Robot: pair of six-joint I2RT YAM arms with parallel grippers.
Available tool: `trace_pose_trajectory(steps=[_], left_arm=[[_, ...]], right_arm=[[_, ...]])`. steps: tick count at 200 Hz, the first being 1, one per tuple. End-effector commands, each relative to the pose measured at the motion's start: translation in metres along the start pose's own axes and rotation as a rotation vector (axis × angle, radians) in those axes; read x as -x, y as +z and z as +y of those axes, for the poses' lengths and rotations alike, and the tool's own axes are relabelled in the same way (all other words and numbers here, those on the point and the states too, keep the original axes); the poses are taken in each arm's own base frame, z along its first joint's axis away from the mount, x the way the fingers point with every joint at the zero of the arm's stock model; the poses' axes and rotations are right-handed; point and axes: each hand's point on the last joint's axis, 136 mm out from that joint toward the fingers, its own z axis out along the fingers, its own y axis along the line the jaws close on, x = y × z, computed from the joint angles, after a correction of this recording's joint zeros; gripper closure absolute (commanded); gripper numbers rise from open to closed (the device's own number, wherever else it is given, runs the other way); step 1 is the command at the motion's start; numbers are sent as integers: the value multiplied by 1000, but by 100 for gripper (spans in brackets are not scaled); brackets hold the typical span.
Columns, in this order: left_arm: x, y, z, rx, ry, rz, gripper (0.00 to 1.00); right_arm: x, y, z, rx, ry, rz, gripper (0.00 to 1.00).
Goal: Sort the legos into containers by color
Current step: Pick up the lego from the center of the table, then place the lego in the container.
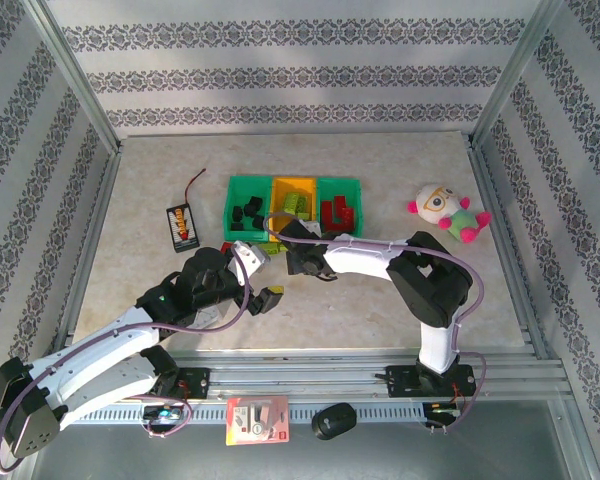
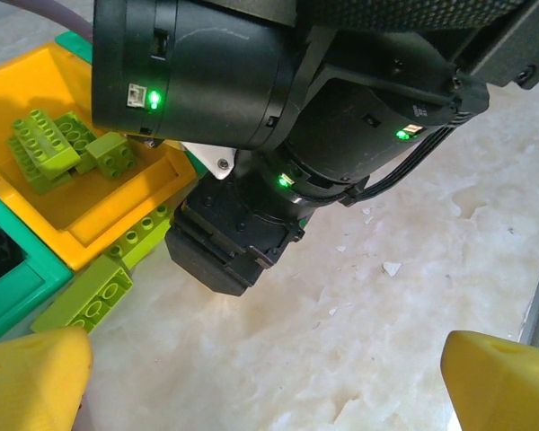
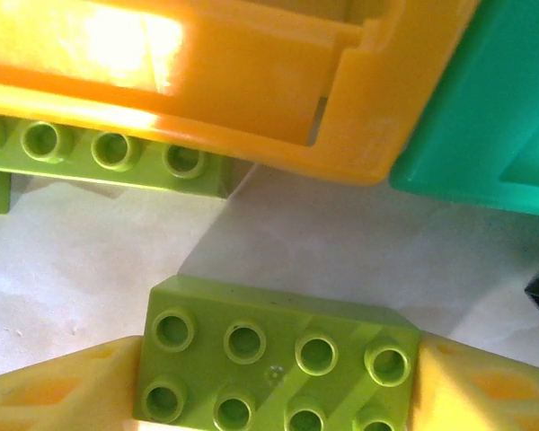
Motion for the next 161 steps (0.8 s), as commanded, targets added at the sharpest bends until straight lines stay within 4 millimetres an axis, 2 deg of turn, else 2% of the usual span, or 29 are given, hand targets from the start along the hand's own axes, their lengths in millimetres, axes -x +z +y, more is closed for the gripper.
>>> trace_pose_trajectory(steps=[1, 36, 61, 83, 108, 161], left_arm=[[6, -5, -3, 2, 2, -16, 1], [6, -5, -3, 0, 1, -17, 1], [6, -8, -1, 12, 9, -14, 1], [7, -10, -1, 13, 7, -22, 1], [7, -9, -1, 14, 3, -22, 1], [4, -10, -1, 15, 3, -16, 1]], right_arm=[[6, -11, 2, 24, 2, -18, 35], [19, -35, 3, 49, 5, -64, 38], [41, -63, 9, 90, 6, -143, 38], [66, -76, 13, 110, -7, -194, 38], [97, -74, 13, 107, -13, -221, 38], [151, -48, 11, 96, -10, -232, 38]])
